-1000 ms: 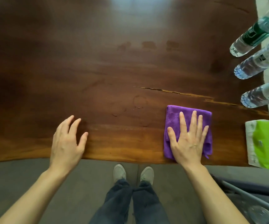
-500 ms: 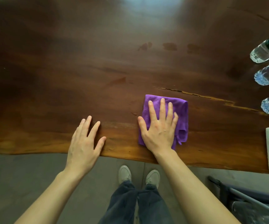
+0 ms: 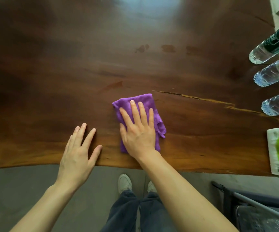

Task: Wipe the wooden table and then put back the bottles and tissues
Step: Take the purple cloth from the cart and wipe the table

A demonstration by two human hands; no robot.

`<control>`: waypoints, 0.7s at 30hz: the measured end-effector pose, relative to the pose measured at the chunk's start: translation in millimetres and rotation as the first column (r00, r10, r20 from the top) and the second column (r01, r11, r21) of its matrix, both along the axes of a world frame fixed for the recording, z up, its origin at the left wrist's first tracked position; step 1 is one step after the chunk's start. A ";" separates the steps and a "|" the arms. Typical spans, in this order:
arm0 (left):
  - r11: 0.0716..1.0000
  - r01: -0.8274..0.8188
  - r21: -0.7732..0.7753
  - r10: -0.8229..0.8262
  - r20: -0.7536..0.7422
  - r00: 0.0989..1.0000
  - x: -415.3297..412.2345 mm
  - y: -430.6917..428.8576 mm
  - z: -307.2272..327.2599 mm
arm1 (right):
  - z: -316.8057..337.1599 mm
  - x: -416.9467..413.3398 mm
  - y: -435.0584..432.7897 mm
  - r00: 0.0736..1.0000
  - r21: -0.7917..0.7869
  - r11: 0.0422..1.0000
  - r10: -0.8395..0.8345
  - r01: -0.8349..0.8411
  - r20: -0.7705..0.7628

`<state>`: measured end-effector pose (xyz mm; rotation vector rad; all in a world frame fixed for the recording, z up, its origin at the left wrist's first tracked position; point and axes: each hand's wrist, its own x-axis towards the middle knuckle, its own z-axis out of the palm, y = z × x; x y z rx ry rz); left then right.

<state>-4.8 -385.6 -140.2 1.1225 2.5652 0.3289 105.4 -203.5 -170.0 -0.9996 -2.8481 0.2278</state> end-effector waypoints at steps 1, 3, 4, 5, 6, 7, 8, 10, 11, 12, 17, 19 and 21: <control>1.000 -0.001 0.002 0.001 0.004 1.000 0.2 0.0 0.4 | 0.6 10.5 7.9 1.000 0.005 1.000 -0.025 0.025 -0.007; 1.000 -0.007 0.006 0.007 0.013 1.000 0.9 0.1 1.1 | 0.8 34.8 25.6 0.996 0.017 0.996 -0.087 0.087 -0.011; 1.000 -0.009 0.009 0.009 0.017 1.000 1.3 0.2 1.2 | 0.6 47.8 35.4 0.992 0.021 0.992 -0.122 0.122 -0.009; 1.000 -0.009 0.013 0.009 0.020 1.000 1.4 0.4 1.2 | 0.4 60.4 45.0 0.987 0.021 0.986 -0.163 0.163 -0.006; 1.000 -0.008 0.017 0.008 0.022 1.000 1.6 0.4 1.4 | 0.6 72.3 53.8 0.978 0.020 0.977 -0.210 0.210 -0.002; 1.000 -0.007 0.020 0.006 0.024 1.000 1.6 0.5 1.6 | 1.0 83.2 61.8 0.966 0.020 0.966 -0.260 0.260 0.002; 1.000 -0.006 0.021 0.005 0.025 1.000 1.6 0.6 1.8 | 1.0 93.1 69.1 0.951 0.021 0.951 -0.310 0.310 0.006; 1.000 -0.004 0.019 0.003 0.025 1.000 1.8 0.7 2.0 | 1.1 111.8 82.9 0.908 0.008 0.908 -0.419 0.419 0.007; 1.000 -0.003 0.017 0.003 0.023 1.000 1.9 0.8 2.1 | 1.6 121.0 89.6 0.875 -0.004 0.875 -0.484 0.484 0.003; 1.000 -0.003 0.016 0.002 0.019 1.000 2.0 0.9 2.3 | 2.4 129.9 96.3 0.835 -0.016 0.835 -0.550 0.550 -0.004; 1.000 -0.003 0.026 0.002 0.025 1.000 2.9 2.1 3.3 | 6.4 144.0 117.2 0.715 -0.062 0.715 -0.699 0.696 -0.032; 0.999 -0.003 0.039 0.002 0.026 1.000 3.7 1.6 2.7 | 7.2 132.2 119.0 0.708 -0.075 0.709 -0.705 0.701 -0.045; 0.999 -0.003 0.045 0.002 0.024 1.000 3.4 1.3 2.0 | 7.6 112.0 120.3 0.735 -0.084 0.737 -0.676 0.671 -0.054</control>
